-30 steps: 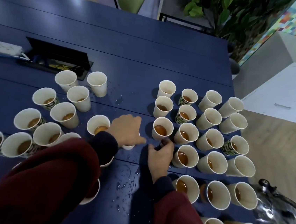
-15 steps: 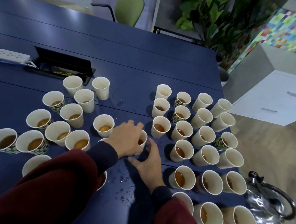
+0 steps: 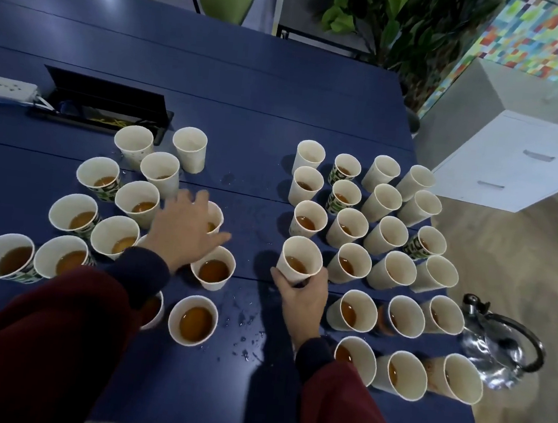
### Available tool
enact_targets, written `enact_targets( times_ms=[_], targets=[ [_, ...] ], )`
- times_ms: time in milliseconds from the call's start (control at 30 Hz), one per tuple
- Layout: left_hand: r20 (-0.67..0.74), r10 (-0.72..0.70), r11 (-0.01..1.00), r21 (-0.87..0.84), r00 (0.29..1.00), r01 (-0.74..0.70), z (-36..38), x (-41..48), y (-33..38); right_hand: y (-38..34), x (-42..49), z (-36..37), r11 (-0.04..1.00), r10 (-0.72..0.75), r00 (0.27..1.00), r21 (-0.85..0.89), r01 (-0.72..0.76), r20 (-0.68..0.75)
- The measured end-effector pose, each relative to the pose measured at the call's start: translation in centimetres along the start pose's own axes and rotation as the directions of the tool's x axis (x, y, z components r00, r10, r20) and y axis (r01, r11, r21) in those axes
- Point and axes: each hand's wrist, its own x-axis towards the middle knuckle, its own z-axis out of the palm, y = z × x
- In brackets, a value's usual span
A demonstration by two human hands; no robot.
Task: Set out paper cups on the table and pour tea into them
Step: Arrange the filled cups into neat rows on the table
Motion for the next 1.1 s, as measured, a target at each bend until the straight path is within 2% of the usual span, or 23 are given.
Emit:
enact_targets(
  times_ms=[133, 233, 433, 800, 1000, 1100],
  targets=[
    [0.042, 0.055, 0.998, -0.012, 0.998, -0.054, 1.4, 0.5, -2.7, 1.0, 1.1, 0.5, 1.0, 0.005, 0.997, -0.021, -0.006, -0.071],
    [0.064, 0.034, 0.999, -0.006, 0.997, -0.034, 1.8, 0.9, -2.0, 1.9, 1.8, 0.9, 0.999, 0.028, 0.996, -0.032, -0.031, -0.088],
    [-0.027, -0.05, 0.995, -0.093, 0.998, 0.047, 2.7, 2.1, -0.5, 2.6, 2.0, 1.1, 0.992, 0.111, 0.992, -0.05, -0.114, -0.057],
    [0.009, -0.059, 0.998, -0.011, 0.998, 0.059, 3.3, 3.8, -0.8, 2.5, 1.4, 1.0, 0.984, 0.155, 0.987, -0.077, -0.158, -0.044],
    [-0.111, -0.018, 0.987, -0.164, 0.994, 0.0, 0.8, 2.1, -0.1, 1.6, -0.9, 0.5, 0.96, 0.221, 0.975, -0.171, -0.223, -0.032],
    [-0.176, 0.017, 0.976, -0.213, 0.984, -0.055, -0.8, 0.4, 0.9, 0.4, -2.9, 0.2, 0.968, 0.182, 0.982, -0.166, -0.188, -0.055]
  ],
)
